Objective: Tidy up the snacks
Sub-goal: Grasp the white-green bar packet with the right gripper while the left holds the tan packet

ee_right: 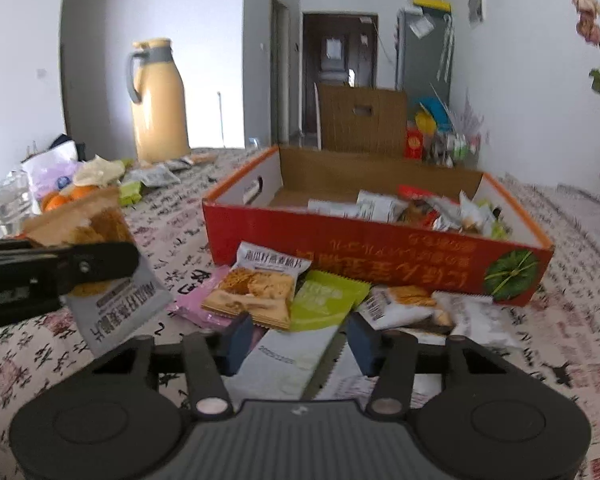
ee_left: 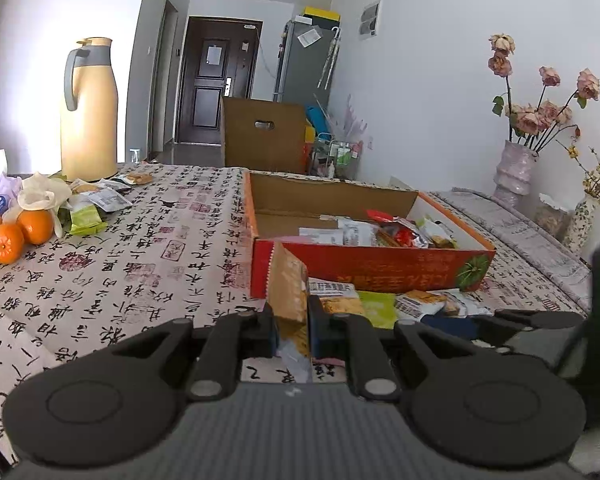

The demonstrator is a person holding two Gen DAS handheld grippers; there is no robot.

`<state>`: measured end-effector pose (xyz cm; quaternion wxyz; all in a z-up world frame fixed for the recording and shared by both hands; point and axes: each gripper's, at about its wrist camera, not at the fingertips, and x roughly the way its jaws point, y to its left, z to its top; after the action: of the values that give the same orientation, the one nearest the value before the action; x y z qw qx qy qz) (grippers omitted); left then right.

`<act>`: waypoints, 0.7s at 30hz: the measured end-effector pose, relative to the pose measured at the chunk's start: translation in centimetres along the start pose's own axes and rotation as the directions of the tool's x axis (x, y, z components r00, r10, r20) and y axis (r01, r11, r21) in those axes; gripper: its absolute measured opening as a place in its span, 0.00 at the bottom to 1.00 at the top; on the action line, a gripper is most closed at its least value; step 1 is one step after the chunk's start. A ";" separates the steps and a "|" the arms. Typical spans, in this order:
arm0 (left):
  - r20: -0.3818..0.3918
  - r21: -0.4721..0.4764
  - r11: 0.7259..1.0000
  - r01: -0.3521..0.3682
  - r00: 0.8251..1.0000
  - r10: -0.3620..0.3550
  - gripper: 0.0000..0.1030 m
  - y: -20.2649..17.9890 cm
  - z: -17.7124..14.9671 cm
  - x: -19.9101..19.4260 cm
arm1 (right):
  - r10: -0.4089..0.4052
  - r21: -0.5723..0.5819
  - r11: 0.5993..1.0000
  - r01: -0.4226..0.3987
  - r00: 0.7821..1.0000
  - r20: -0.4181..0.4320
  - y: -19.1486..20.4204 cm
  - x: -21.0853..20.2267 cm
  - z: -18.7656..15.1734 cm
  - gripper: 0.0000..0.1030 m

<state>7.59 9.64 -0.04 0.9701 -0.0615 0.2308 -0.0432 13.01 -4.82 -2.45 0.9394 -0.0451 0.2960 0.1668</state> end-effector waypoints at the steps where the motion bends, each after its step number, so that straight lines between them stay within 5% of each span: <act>1: -0.002 -0.001 1.000 0.001 1.000 -0.001 0.14 0.1 -0.1 0.2 | -0.009 0.001 1.000 0.009 1.000 -0.013 0.3 0.5 0.0 0.49; 8: -0.026 -0.025 1.000 0.015 1.000 -0.015 0.14 1.0 -0.6 1.1 | -0.086 0.004 0.996 0.087 0.991 -0.107 0.7 3.1 -0.6 0.43; 21: -0.026 -0.027 0.999 0.029 0.999 -0.030 0.14 0.8 -0.5 1.3 | -0.061 0.057 0.996 0.064 0.997 -0.056 -0.8 1.7 -1.1 0.34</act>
<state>8.57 10.22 -1.13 0.9654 -0.0770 0.2431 -0.0552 13.95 -5.26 -4.37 0.9367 -0.0310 0.3247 0.1271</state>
